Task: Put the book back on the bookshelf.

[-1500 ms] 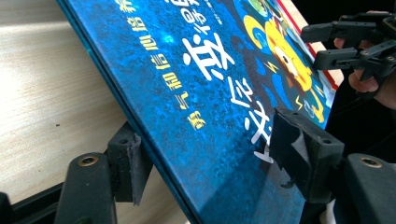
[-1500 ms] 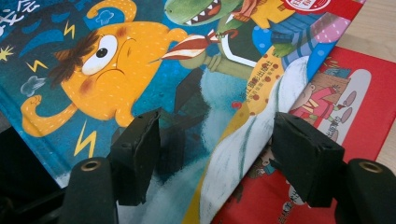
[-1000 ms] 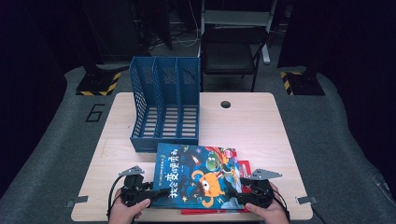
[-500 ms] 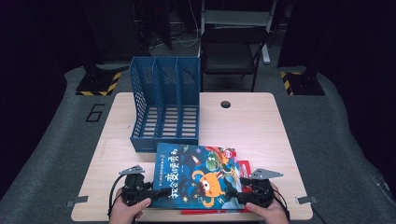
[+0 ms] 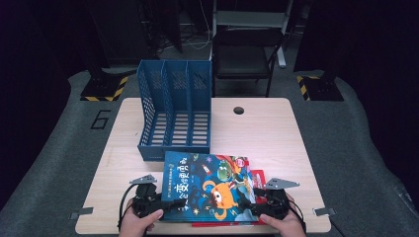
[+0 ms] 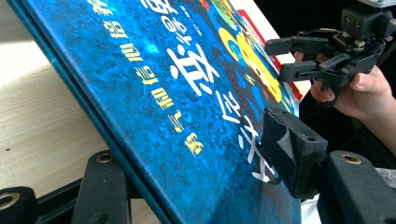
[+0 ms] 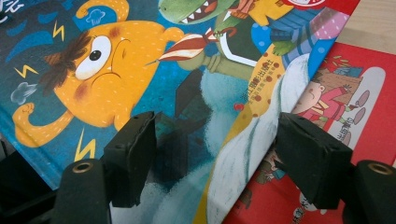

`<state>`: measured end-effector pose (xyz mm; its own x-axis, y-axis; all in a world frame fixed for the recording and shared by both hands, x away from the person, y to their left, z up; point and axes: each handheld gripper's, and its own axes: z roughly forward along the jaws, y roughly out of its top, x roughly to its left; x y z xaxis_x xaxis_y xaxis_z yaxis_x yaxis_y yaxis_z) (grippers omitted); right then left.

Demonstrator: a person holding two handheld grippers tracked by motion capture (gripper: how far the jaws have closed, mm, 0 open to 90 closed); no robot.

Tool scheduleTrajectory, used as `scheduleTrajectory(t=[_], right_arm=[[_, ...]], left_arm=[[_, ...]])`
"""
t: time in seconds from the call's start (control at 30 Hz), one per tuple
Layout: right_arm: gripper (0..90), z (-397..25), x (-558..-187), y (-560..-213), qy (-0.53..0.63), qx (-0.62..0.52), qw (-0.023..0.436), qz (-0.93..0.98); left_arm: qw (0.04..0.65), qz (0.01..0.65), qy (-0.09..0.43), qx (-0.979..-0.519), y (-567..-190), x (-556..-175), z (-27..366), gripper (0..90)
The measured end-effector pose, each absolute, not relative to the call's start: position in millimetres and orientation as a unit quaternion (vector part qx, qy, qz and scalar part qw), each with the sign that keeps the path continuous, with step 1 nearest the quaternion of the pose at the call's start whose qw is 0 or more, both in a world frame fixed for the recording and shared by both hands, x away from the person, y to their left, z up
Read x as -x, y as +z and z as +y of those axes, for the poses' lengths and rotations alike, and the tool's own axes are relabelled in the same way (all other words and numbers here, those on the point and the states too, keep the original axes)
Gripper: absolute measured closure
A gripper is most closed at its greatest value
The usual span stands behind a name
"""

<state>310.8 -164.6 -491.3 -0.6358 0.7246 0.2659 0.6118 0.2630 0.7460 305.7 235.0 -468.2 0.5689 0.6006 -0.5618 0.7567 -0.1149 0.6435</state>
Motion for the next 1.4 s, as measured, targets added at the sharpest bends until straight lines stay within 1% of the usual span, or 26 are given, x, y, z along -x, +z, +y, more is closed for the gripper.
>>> scheduleTrajectory(t=[0.2, 0.43, 0.7, 0.83, 1.0, 1.17, 1.27, 1.33, 1.4], right_arm=[[28.4, -164, -311, -491, 0.436, -0.419, 0.065, 0.794], [27.9, -162, -311, -491, 0.44, -0.418, 0.055, 0.793], [27.8, -160, -312, -492, 0.443, -0.407, 0.05, 0.797], [29.1, -158, -311, -490, 0.443, -0.396, 0.057, 0.802], [31.9, -159, -312, -489, 0.443, -0.389, 0.054, 0.806], [37.1, -163, -313, -489, 0.442, -0.396, 0.039, 0.804], [39.4, -163, -313, -489, 0.444, -0.401, 0.033, 0.801], [44.3, -163, -311, -487, 0.442, -0.395, 0.039, 0.804], [52.0, -163, -310, -486, 0.441, -0.382, 0.051, 0.81]], left_arm=[[0.482, 0.458, -0.075, -0.743, -467, -306, 236, 41.8], [0.486, 0.45, -0.073, -0.746, -458, -307, 240, 44.1], [0.482, 0.456, -0.085, -0.743, -453, -309, 246, 47.1], [0.484, 0.456, -0.08, -0.743, -448, -311, 246, 48.3], [0.485, 0.455, -0.079, -0.742, -442, -314, 247, 50.4], [0.486, 0.465, -0.092, -0.734, -436, -316, 247, 53.7], [0.487, 0.46, -0.089, -0.737, -434, -317, 247, 54.7], [0.488, 0.46, -0.09, -0.736, -431, -318, 248, 55.4], [0.489, 0.458, -0.09, -0.737, -428, -318, 249, 56.3]])
